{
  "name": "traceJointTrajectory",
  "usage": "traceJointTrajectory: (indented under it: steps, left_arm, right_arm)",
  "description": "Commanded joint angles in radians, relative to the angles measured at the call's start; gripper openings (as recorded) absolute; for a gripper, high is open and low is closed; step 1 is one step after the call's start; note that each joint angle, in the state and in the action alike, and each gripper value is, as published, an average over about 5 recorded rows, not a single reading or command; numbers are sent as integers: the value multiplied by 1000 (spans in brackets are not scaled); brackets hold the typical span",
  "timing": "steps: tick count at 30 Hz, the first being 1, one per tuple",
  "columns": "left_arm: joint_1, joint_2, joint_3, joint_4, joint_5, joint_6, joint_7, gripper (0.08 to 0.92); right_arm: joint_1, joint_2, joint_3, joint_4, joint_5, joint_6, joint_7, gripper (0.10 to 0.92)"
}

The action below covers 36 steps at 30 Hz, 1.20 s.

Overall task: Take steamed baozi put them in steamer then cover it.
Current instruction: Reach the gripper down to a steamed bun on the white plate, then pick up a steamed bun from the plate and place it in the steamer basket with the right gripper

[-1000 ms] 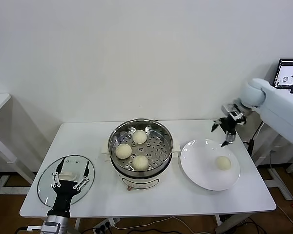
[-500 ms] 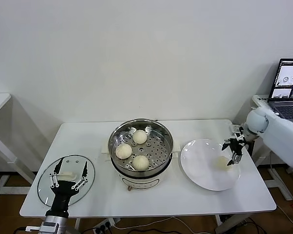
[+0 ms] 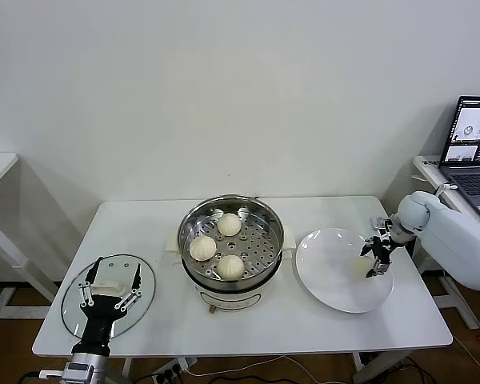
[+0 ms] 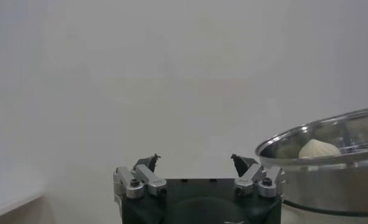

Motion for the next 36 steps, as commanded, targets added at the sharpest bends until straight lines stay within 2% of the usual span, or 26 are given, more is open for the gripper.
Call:
traceJointTrajectory:
  steps: [1,8,14,19,25,36]
  left_arm:
    - [-1,0,1,-2,0,3,0,823]
    - [-3,-1,9,1,4,5,0,823]
    - [-6,-4,21,4,21,6,-2,823]
    - [-6,-4,24,6,30,4,-4,823]
    - [-7,-2,24,10,30,1,-5,823]
    - [-10,-3,24,12,27,-5,-9,823]
  right_arm:
    - [-14,10,19,-8,-11,-2,3,688]
    - [168,-50,-96,120,64,-3,-83,655]
    - [450,-30,-318,228,293,-31,-209,653]
    - [670,76,-485,313,458,-73,-248,652]
    - [782,246,-596,344,585,-116,-221,650]
    - [714,454,-676,305,606,-150,-106,649]
